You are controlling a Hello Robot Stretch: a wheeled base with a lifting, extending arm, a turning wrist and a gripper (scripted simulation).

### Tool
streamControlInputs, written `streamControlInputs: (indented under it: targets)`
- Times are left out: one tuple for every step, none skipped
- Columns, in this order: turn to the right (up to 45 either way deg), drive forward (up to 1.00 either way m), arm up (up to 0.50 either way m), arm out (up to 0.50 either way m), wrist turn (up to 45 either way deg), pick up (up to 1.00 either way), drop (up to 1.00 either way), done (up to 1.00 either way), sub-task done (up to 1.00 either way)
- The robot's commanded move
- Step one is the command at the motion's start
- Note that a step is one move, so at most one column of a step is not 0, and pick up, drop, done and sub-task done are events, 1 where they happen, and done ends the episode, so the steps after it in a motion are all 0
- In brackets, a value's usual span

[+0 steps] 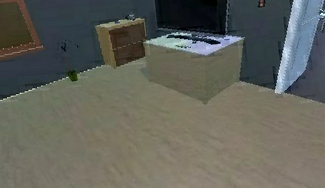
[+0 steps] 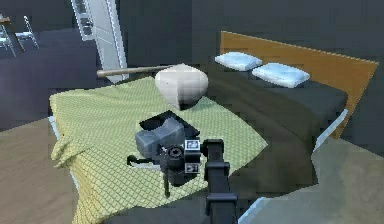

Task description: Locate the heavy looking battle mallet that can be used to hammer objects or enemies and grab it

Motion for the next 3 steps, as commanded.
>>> streamControlInputs:
  targets:
    - [0.0,0.0,0.0,0.0,0.0,1.0,0.0,0.0,0.0]
    - [0.0,0.0,0.1,0.0,0.0,0.0,0.0,0.0,0.0]
    - [0.0,0.0,0.0,0.0,0.0,0.0,0.0,1.0,0.0]
